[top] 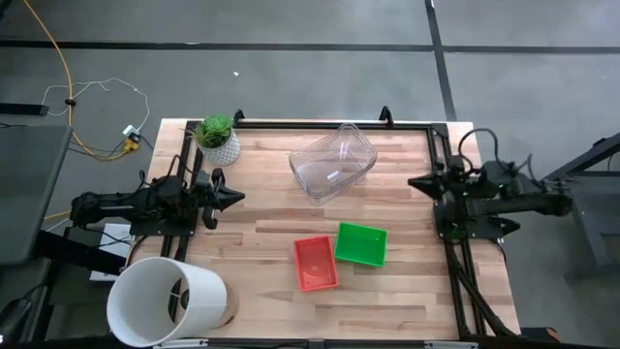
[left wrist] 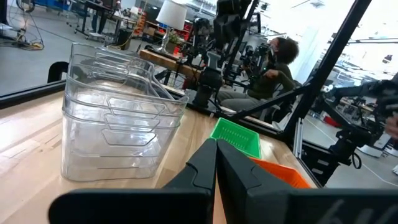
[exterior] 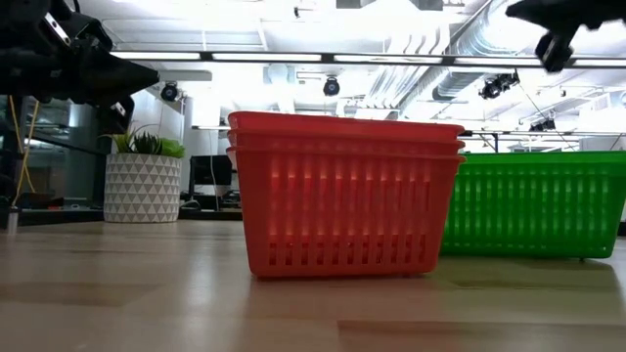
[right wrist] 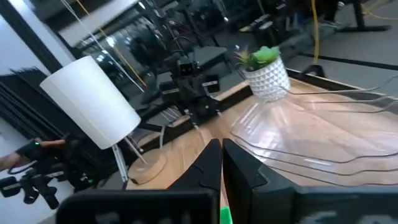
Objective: Stack baskets by color
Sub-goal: Return to Home Position
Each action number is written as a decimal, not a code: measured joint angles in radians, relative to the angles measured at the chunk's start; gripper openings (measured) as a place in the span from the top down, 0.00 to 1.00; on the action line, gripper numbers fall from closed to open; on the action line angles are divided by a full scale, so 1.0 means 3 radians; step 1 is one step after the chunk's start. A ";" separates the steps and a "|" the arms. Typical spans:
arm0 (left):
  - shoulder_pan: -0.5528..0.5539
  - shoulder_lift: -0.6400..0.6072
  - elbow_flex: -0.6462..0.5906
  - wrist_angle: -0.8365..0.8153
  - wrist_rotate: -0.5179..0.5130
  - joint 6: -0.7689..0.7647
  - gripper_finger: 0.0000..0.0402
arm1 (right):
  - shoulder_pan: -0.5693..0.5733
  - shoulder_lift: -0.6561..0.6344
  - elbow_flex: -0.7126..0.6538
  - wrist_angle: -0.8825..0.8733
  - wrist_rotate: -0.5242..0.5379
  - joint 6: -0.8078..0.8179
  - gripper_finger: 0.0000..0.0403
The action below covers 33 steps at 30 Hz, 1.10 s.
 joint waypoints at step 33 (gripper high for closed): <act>-0.0003 -0.0022 0.0000 0.0004 -0.0001 0.0001 1.00 | 0.0524 -0.0157 -0.1724 0.1513 0.0400 -0.0651 1.00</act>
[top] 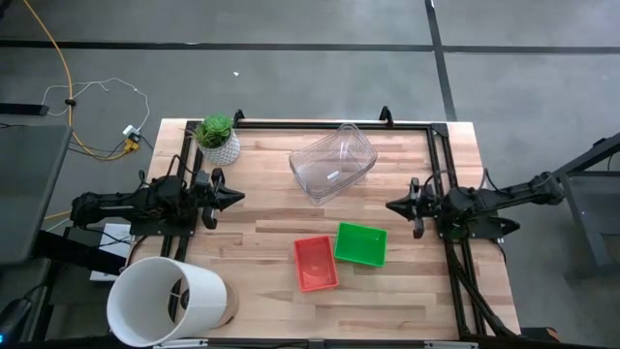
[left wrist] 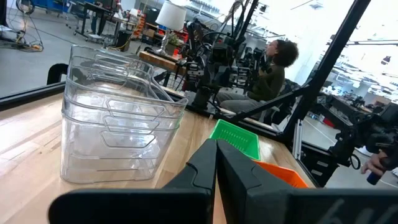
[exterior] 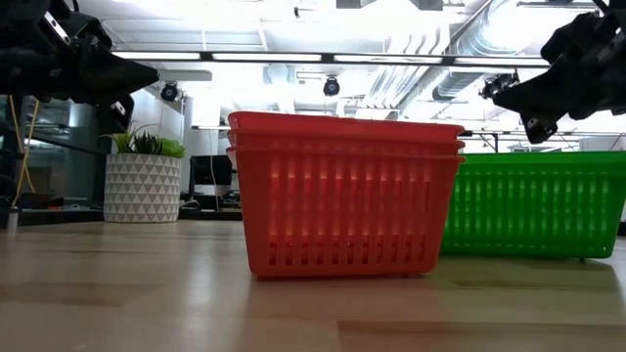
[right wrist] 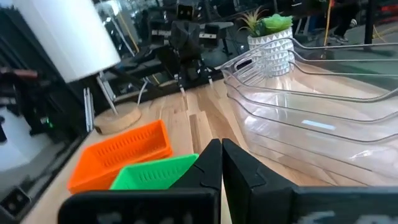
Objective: Stack baskets by color
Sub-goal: Return to Home Position
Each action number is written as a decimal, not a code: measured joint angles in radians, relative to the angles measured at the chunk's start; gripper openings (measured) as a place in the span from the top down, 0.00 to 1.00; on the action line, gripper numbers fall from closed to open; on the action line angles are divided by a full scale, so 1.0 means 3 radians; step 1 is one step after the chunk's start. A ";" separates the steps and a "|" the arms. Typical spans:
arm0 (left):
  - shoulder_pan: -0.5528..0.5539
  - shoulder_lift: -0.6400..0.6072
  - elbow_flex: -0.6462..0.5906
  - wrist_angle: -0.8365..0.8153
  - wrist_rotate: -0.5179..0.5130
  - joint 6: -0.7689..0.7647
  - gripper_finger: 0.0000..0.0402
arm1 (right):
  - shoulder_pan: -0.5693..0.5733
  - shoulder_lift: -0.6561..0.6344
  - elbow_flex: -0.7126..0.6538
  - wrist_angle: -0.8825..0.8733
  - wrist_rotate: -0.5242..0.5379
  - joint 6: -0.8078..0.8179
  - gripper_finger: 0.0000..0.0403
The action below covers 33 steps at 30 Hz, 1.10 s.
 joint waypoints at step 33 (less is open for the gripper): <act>-0.0303 0.0000 0.0000 -0.0005 -0.0024 0.0000 1.00 | -0.0092 -0.0475 -0.0004 0.0181 -0.0001 -0.0025 1.00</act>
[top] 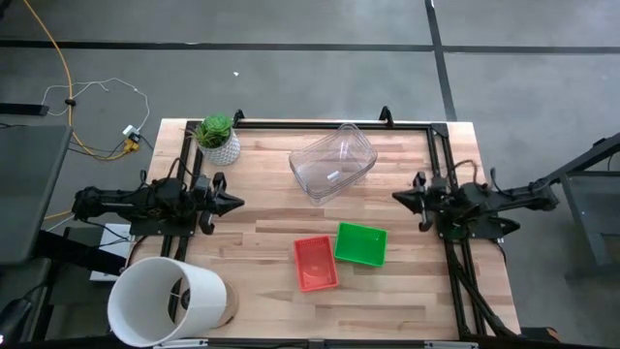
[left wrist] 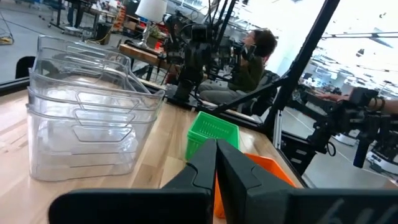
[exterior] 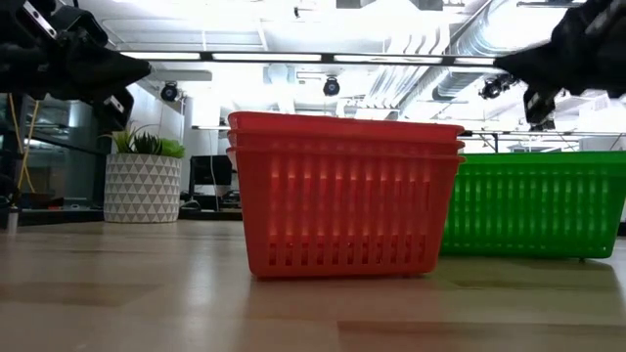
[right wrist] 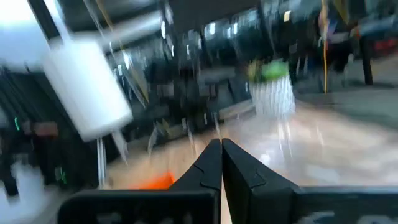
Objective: Stack baskets by color
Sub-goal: Return to Home Position
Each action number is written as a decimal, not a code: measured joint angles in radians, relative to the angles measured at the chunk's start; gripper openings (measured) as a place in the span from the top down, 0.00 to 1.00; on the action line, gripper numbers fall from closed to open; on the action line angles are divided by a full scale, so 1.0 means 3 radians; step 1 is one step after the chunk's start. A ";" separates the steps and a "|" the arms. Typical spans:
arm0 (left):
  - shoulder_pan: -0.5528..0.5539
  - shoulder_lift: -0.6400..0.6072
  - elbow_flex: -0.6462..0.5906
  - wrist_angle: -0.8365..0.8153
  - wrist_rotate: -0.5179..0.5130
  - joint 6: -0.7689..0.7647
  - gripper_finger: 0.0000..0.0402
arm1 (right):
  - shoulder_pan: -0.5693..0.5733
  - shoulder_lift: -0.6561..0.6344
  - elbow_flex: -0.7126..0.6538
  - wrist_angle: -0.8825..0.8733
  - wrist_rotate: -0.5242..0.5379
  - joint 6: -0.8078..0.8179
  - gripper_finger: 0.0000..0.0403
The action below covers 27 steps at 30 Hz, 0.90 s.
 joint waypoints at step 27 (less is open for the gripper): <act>-0.0004 0.0000 0.0000 0.0002 0.0000 0.0000 1.00 | -0.0087 0.0034 -0.0003 -0.0067 0.0066 0.0003 1.00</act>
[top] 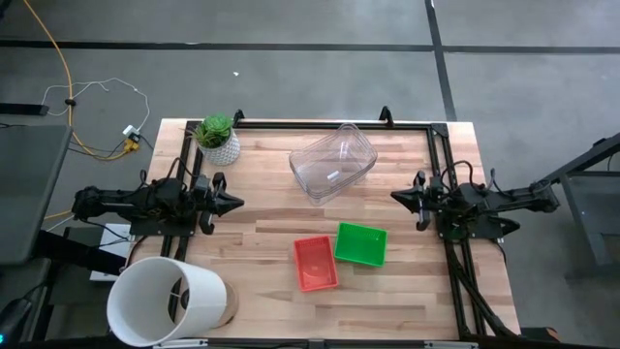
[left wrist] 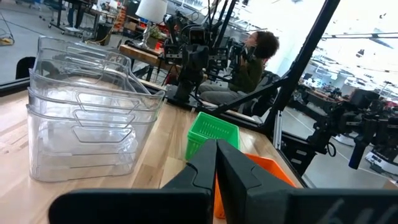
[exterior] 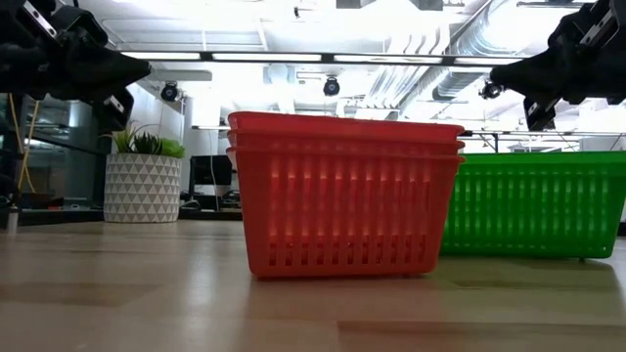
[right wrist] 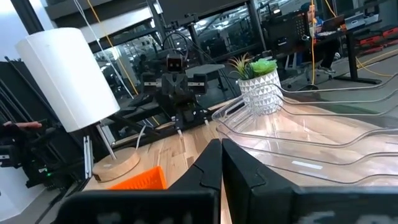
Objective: Stack baskets by color
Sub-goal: Return to Home Position
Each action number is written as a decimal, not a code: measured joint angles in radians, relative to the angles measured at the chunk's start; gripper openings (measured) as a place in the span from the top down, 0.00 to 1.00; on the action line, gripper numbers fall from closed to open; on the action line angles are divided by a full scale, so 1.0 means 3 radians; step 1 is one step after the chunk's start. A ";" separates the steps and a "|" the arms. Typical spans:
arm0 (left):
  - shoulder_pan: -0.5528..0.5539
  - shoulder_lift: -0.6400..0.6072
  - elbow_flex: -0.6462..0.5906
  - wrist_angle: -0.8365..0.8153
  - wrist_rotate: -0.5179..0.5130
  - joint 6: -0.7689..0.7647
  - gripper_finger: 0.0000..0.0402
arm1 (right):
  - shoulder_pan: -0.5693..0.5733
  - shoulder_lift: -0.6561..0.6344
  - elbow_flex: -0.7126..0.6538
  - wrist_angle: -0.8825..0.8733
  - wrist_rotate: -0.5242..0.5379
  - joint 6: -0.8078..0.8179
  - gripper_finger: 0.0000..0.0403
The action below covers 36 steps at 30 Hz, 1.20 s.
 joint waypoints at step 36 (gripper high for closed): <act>-0.0005 -0.0001 0.0000 0.0001 0.0001 0.0854 1.00 | 0.0000 0.0006 0.0000 -0.0015 0.0009 0.0000 1.00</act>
